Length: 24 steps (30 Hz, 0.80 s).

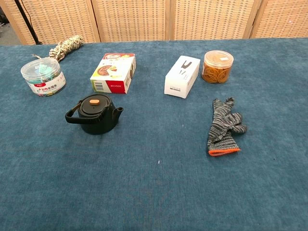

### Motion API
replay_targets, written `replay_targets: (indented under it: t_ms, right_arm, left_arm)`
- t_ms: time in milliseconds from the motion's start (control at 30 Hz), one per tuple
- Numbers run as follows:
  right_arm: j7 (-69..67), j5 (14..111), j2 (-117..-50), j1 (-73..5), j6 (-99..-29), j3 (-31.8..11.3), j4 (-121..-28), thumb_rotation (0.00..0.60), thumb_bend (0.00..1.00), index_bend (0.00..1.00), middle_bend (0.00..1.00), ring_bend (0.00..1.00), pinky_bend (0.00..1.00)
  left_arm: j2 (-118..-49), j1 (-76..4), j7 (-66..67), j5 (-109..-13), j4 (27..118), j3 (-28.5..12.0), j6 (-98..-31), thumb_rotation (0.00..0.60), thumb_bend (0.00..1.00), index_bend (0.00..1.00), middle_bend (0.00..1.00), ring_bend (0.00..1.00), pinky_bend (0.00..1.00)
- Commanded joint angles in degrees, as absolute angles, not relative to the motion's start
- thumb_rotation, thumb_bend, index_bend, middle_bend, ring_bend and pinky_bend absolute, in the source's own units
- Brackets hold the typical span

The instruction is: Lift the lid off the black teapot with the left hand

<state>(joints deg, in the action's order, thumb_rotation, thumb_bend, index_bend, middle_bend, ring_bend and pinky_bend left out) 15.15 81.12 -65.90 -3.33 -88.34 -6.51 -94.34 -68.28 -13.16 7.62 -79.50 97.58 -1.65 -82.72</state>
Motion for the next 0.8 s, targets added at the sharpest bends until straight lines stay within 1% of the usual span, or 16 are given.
replay_targets:
  t_ms: [33, 267, 333, 433, 500, 567, 667, 800]
  right_arm:
    - [15.36, 81.63, -65.73, -3.25, -88.6, -6.36, -94.84, 0.6, 0.0, 0.0, 0.0, 0.0, 0.0]
    - [15.07, 81.25, -65.35, -3.03, -88.37, -6.29, -95.39, 0.6, 0.0, 0.0, 0.0, 0.0, 0.0]
    - [14.95, 80.83, -65.23, -2.97, -88.25, -6.4, -95.36, 0.6, 0.0, 0.0, 0.0, 0.0, 0.0]
    - [14.78, 80.38, -65.12, -3.03, -87.99, -6.6, -95.4, 0.6, 0.0, 0.0, 0.0, 0.0, 0.0]
    - [14.58, 80.22, -65.01, -3.11, -87.73, -6.66, -95.46, 0.6, 0.0, 0.0, 0.0, 0.0, 0.0]
    - [14.37, 80.08, -64.87, -3.14, -87.57, -6.71, -95.56, 0.6, 0.0, 0.0, 0.0, 0.0, 0.0]
    - [13.93, 79.71, -64.51, -3.1, -87.59, -6.98, -95.67, 0.6, 0.0, 0.0, 0.0, 0.0, 0.0]
    - [13.06, 78.96, -64.1, -3.1, -87.41, -7.45, -95.62, 0.6, 0.0, 0.0, 0.0, 0.0, 0.0]
  left_arm:
    - [-67.73, -12.77, 6.76, -80.1, 97.99, -1.66, -82.8, 0.6, 0.0, 0.0, 0.0, 0.0, 0.0]
    - [-67.52, -12.68, 6.41, -80.97, 98.58, -1.62, -81.96, 0.6, 0.0, 0.0, 0.0, 0.0, 0.0]
    - [-67.17, -13.28, 5.84, -81.23, 99.42, -1.62, -80.63, 0.6, 0.0, 0.0, 0.0, 0.0, 0.0]
    - [-65.45, -15.38, 5.08, -80.84, 102.53, -1.93, -76.36, 0.6, 0.0, 0.01, 0.0, 0.0, 0.0]
    - [-64.4, -17.32, 6.24, -79.58, 105.03, -2.97, -73.43, 0.6, 0.0, 0.05, 0.0, 0.0, 0.0]
    - [-63.98, -19.04, 8.25, -77.68, 107.2, -4.16, -71.14, 0.6, 0.01, 0.15, 0.0, 0.0, 0.0]
    - [-64.13, -22.69, 12.91, -73.43, 110.99, -6.48, -66.92, 0.6, 0.08, 0.27, 0.0, 0.0, 0.0]
    - [-65.94, -27.33, 20.64, -65.86, 114.09, -9.11, -63.23, 0.6, 0.16, 0.32, 0.0, 0.0, 0.0]
